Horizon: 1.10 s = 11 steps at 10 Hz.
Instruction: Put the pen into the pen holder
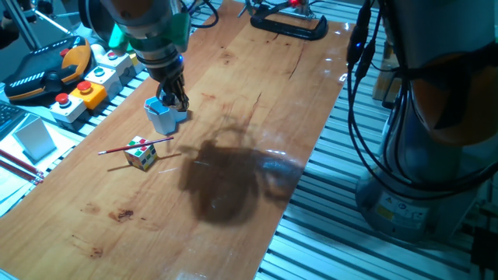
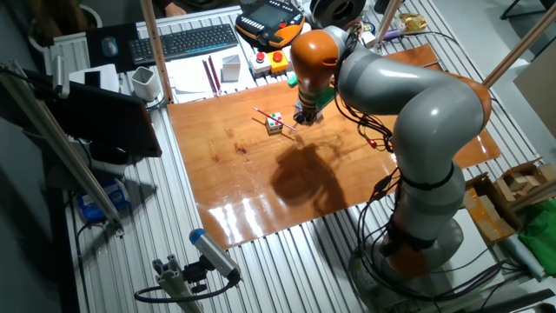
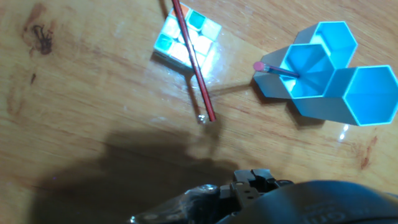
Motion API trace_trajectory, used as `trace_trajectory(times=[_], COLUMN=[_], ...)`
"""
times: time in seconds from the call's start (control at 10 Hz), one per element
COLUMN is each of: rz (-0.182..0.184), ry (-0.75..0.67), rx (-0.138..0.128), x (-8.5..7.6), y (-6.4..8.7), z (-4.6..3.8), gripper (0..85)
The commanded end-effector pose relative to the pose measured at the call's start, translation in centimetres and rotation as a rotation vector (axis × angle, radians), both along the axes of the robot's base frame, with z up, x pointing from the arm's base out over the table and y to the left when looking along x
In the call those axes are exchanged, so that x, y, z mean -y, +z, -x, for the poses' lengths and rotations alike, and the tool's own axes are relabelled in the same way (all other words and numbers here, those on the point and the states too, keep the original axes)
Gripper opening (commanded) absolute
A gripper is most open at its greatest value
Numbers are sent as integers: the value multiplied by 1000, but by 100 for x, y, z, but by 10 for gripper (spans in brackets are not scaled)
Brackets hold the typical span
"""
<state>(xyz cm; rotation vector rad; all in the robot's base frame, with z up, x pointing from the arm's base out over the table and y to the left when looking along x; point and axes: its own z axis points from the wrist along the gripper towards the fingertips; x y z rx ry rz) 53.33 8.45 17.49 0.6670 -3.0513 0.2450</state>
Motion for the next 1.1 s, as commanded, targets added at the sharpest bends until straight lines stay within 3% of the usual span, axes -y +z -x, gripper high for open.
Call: trace_trajectory(times=[0.0, 0.2, 0.7, 0.8, 1.0], rz=[3, -2, -44, -54, -38], ry=[-15, -26, -21, -24, -35], rx=[3, 1, 53, 44, 30], x=[-1, -1, -1, -1, -1], y=[0, 0, 0, 0, 0], z=[0, 0, 0, 0, 0], gripper=[7, 7, 7, 7, 7])
